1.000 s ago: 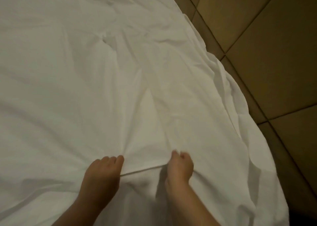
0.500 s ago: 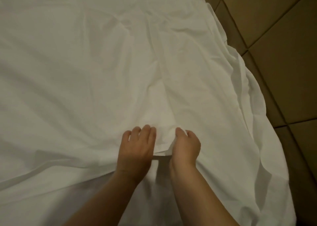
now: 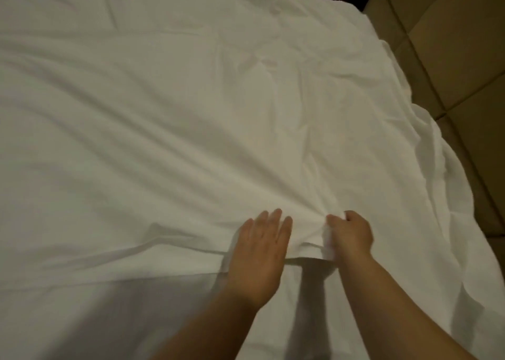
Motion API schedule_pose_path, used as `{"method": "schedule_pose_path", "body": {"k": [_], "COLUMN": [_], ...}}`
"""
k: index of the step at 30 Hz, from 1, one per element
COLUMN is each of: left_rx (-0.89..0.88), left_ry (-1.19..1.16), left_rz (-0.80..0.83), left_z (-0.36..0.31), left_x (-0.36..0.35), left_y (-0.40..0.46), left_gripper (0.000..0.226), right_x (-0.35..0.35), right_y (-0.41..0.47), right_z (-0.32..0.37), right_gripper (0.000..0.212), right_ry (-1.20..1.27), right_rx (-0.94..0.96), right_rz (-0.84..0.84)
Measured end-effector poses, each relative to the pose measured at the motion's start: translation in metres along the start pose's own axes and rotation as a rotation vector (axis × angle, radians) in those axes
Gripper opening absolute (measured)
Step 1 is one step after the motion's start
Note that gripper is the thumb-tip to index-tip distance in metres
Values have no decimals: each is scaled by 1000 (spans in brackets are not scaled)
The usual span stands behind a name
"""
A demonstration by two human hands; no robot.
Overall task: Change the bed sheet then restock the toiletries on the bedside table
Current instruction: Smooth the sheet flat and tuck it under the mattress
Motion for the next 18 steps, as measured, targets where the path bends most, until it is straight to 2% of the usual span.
{"method": "schedule_pose_path", "body": {"k": [2,5,8,10,12,14,17,18], "left_rx": [86,232,327,346,330,325,236,221], "left_ry": [168,267,301,310,251,178,53,-13], "left_rz": [57,84,95,89,84,120,106,93], "left_z": [30,90,139,150,151,145,132,132], "left_x": [-4,-7,-16,-1,10,4,-7,-2], "left_y": [-13,-40,-65,-62,-58,-67,-92,-100], "left_gripper": [85,62,47,48,48,48,47,45], "right_x": [2,2,-7,-22,-55,-96,-150,-160], "right_y": [0,-6,-22,-40,-71,-111,-167,-177], "right_z": [1,5,9,24,46,64,74,71], "right_gripper": [11,14,30,39,37,45,51,48], "right_ry": [-50,-170,-394,-413,-456,-504,-620,-666], "right_rx": [71,165,267,497,855,1114,1248,1271], "right_rz": [-59,-188,-269,-272,-206,-27,305,340]}}
Point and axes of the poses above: each hand's wrist, its own y-axis towards the middle knuckle, its own x-axis out of the back of the hand, z = x × y, the point moved 5 cm from there along y, towards the middle knuckle, and after that the axes turned 1 degree about -x, right-handed, at the moved point
